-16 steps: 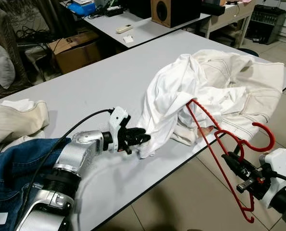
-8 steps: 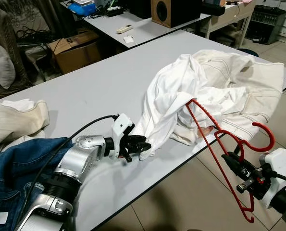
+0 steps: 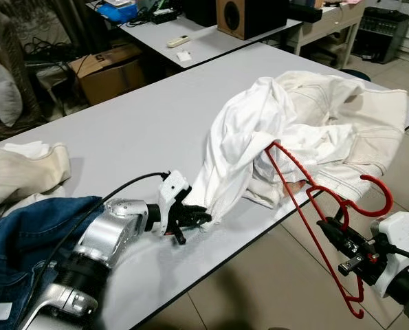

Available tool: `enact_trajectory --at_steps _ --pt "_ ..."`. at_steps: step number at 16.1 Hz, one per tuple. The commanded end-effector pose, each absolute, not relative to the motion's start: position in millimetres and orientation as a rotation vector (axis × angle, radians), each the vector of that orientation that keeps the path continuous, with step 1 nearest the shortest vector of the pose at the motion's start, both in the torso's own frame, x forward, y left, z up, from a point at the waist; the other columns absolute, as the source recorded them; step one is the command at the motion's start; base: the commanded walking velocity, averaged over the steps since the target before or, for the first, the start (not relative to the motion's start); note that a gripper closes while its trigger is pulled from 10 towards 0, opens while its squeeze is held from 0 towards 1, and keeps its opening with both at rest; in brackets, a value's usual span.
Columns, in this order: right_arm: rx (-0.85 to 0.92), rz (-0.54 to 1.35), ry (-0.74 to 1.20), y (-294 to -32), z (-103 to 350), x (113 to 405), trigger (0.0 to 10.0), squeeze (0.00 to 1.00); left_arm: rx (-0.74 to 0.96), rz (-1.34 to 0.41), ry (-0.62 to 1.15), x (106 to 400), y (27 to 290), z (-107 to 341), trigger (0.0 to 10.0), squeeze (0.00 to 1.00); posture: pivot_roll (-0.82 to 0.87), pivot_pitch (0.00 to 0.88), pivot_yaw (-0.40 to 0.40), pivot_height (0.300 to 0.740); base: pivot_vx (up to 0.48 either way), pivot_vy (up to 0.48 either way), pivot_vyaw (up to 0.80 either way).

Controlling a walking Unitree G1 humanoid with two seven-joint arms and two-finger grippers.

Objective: Hang hanger

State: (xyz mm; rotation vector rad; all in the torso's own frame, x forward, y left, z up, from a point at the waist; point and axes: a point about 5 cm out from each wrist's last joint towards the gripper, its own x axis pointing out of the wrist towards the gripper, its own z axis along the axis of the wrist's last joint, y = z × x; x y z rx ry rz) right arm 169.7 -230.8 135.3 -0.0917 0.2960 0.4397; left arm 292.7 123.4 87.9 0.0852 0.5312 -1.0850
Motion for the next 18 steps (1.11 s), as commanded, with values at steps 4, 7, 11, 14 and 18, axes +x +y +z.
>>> enact_trajectory --at_steps 4,7,11,14,18 --pt "-0.101 0.435 0.289 -232 137 168 10.0 0.0 0.151 -0.975 0.334 296 137 112 10.0 0.0 -0.29 0.0 0.152 0.74 0.0 0.0 0.0" --pt "-0.094 0.44 0.29 -230 136 168 10.0 0.0 0.125 -0.98 0.239 273 137 121 10.0 1.0 -0.29 0.0 0.154 0.74 0.0 0.0 0.0" --pt "-0.087 0.445 0.293 -229 134 168 10.0 0.0 0.141 -0.96 0.253 256 135 118 10.0 1.0 -0.29 0.0 0.154 0.74 0.0 0.0 0.0" --pt "-0.082 0.452 0.292 -226 133 169 10.0 0.0 0.222 -0.897 0.333 250 136 101 10.0 1.0 -0.27 0.0 0.151 0.74 0.0 0.0 0.0" --pt "-0.083 0.454 0.292 -225 133 169 10.0 0.0 0.179 -0.844 0.398 250 131 90 10.0 1.0 -0.27 0.0 0.154 0.74 0.0 0.0 0.0"
